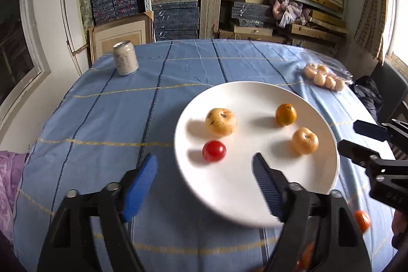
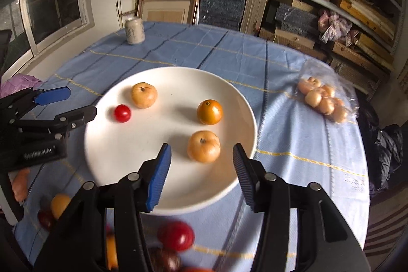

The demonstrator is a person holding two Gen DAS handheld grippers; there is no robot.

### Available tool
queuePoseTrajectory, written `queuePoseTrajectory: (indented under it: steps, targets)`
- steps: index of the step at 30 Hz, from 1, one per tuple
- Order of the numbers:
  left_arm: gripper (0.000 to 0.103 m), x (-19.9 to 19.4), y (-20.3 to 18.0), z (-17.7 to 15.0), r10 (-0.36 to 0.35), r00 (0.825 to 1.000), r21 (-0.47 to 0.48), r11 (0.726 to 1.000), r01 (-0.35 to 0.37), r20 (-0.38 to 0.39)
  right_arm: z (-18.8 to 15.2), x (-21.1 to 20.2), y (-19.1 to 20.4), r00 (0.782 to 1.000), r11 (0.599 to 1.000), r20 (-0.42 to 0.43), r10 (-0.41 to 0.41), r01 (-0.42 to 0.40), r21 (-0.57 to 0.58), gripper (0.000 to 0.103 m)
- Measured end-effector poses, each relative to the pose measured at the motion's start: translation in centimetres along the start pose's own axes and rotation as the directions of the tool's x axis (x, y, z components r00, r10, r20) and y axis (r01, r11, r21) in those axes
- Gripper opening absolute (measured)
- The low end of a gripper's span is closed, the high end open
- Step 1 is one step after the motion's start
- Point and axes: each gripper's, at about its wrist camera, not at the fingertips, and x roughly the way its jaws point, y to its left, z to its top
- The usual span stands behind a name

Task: Organize fruits
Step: 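Return to the cluster and grasp the large mandarin with the right tool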

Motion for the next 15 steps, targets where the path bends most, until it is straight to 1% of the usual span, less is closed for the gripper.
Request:
queuePoseTrajectory:
  steps: [1,3,6,8,12,15]
  targets:
    - [0.09,-1.0,0.2,-0.6,-0.005,1.0,-0.003,1.0,0.005,0.013,-0.8,-1.3,-0.1,1.0,1.0,0.011,-0.004,0.004,0.007,0.056]
    - [0.091,-3.0,0.2,-2.0,-0.013,0.999,0.012,1.0,0.013,0.036,-2.2,-3.1,-0.2,1.0,1.0,0.022,-0.015,0.014,0.017,0.056]
    - [0.093,-5.6,0.1,-4.6,-0.028,0.998,0.04,0.999,0.025,0.057,-5.8,-5.6,-0.7,0.999,0.998,0.027,-0.025,0.024,0.051,0.057]
    - [0.093,-7.0,0.0,-6.5,-0.041,0.997,0.045,0.998,0.038,0.064,-8.2,-6.5,-0.8,0.999,0.997,0.024,-0.028,0.027,0.073,0.064]
    - [0.093,-8.6,0.0,-10.3,-0.063,0.996,0.03,0.998,0.061,0.057,-12.3,-6.0,-0.7,0.999,0.995,-0.02,-0.027,0.028,0.094,0.065]
    - [0.093,-9.2,-0.2,-12.5,-0.09,0.995,0.009,0.996,0.09,0.03,-13.7,-4.9,-0.7,0.999,0.993,-0.038,-0.017,0.021,0.114,0.065]
